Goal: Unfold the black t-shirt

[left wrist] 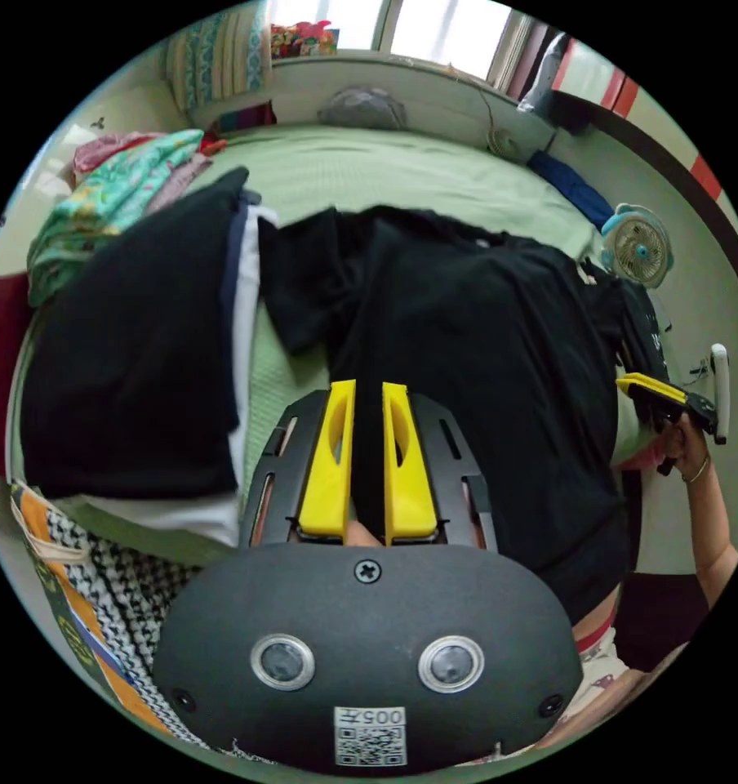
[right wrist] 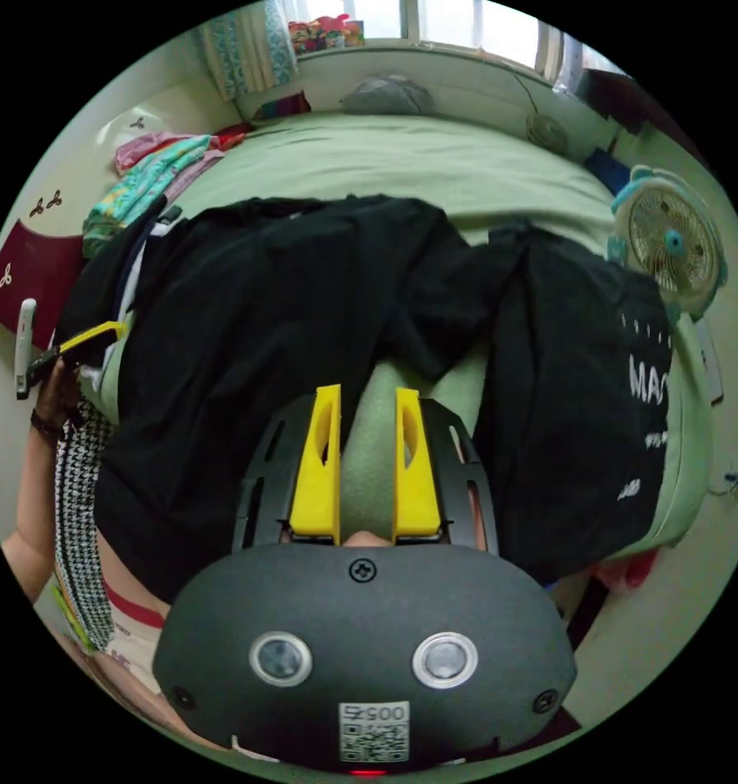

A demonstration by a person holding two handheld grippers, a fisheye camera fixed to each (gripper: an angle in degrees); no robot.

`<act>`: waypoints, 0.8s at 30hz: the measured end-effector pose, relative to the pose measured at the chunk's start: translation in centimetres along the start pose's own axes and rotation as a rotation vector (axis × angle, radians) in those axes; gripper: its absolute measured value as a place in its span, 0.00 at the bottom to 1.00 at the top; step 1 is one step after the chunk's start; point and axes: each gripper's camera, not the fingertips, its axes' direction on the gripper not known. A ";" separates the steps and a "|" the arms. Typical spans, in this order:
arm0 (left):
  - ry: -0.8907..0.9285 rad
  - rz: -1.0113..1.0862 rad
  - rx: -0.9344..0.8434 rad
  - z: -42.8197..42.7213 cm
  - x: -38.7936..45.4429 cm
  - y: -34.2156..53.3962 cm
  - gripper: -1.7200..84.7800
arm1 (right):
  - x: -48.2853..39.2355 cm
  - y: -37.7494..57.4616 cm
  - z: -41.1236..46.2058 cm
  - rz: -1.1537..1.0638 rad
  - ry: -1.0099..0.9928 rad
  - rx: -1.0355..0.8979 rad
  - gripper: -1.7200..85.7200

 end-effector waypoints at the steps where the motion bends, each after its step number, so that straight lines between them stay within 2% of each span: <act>1: -0.002 -0.020 -0.013 0.4 0.5 1.1 0.11 | -0.2 0.6 0.3 0.011 -0.011 -0.009 0.11; 4: -0.023 -0.020 -0.070 1.4 1.8 2.7 0.11 | -1.7 2.5 0.8 0.035 -0.014 0.019 0.09; 6: -0.075 -0.010 -0.064 1.6 2.4 3.4 0.11 | -3.2 3.6 1.5 0.027 0.108 0.049 0.03; 10: -0.156 -0.004 -0.096 0.5 3.4 4.6 0.09 | -3.8 4.8 1.5 -0.002 0.174 0.042 0.01; 12: -0.189 0.008 -0.101 0.1 3.6 5.5 0.08 | -3.0 5.6 1.4 0.023 0.297 0.033 0.00; 20: -0.097 -0.045 -0.064 -2.3 4.0 9.4 0.11 | -2.3 7.9 1.8 0.125 0.182 0.001 0.04; 24: -0.099 -0.036 0.007 -5.7 5.1 11.5 0.09 | -4.1 10.5 -1.3 0.119 0.114 0.099 0.06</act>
